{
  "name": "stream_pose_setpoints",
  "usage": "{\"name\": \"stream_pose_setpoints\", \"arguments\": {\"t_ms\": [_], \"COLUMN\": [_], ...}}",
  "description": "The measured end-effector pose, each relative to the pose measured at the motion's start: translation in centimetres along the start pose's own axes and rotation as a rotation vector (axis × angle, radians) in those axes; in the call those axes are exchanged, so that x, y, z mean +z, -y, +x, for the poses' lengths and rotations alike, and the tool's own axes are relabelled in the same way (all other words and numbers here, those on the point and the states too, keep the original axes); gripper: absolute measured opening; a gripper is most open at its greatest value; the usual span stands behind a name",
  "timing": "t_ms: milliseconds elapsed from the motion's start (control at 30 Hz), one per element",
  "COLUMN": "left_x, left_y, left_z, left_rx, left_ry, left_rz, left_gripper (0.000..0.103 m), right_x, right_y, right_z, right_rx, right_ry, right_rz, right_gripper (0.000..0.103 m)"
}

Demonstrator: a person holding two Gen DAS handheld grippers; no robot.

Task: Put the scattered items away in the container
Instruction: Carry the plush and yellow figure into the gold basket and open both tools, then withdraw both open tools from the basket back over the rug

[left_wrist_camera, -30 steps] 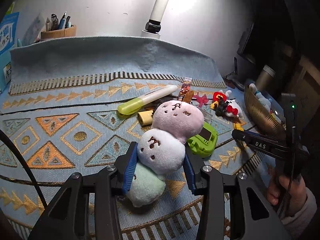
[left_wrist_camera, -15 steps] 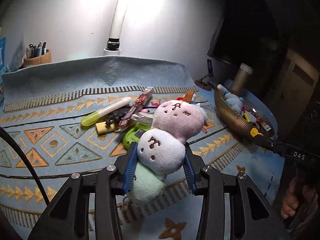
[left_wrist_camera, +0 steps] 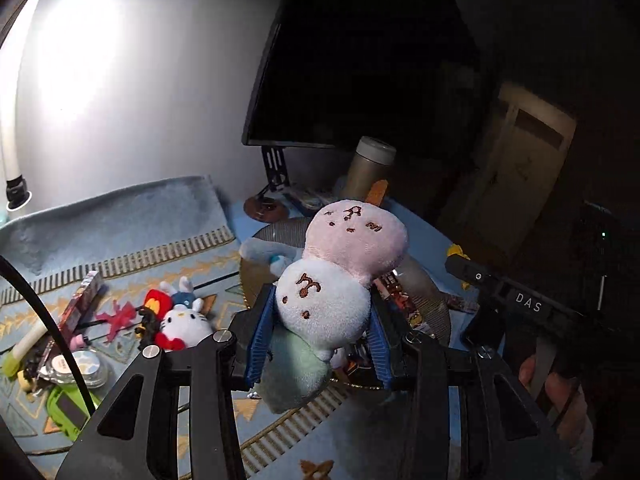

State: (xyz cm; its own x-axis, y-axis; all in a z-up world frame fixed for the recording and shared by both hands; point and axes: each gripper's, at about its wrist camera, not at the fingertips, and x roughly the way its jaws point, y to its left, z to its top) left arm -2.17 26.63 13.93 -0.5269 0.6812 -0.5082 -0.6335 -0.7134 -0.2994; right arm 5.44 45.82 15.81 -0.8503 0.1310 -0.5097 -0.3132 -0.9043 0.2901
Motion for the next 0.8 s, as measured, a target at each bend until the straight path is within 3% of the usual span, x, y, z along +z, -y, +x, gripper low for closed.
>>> {"name": "stream_pose_setpoints", "arguments": {"t_ms": [167,233,267,367,633,800], "left_x": [0.5,0.4,0.4,0.2,-1.0,-3.1], "left_y": [1.0,1.1,0.9,0.1,-0.6,-1.7], "left_z": [4.4,5.7,6.2,7.1,2.6,-1.5], "left_rx": [-0.029,-0.061,-0.068,-0.114,-0.099,-0.056], "left_ry": [-0.038,-0.06,-0.073,-0.122,-0.081,-0.056], "left_rz": [-0.017,-0.042,-0.066,-0.151,-0.186,-0.206], "left_gripper": [0.04,0.045,0.047,0.047,0.047,0.047], "right_x": [0.8,0.9,0.9,0.8,-0.4,-1.7], "right_y": [1.6,1.9,2.0,2.6,2.1,-0.9], "right_z": [2.6,3.6,4.1,3.9,1.6,-0.2], "right_rx": [0.005,0.038,0.051,0.067,0.139,0.184], "right_ry": [-0.041,-0.068,-0.088,-0.068,-0.085,-0.099], "right_rz": [-0.001,0.005,0.012,0.031,0.025,-0.034], "right_gripper": [0.026,0.028,0.039,0.052,0.054,0.054]}}
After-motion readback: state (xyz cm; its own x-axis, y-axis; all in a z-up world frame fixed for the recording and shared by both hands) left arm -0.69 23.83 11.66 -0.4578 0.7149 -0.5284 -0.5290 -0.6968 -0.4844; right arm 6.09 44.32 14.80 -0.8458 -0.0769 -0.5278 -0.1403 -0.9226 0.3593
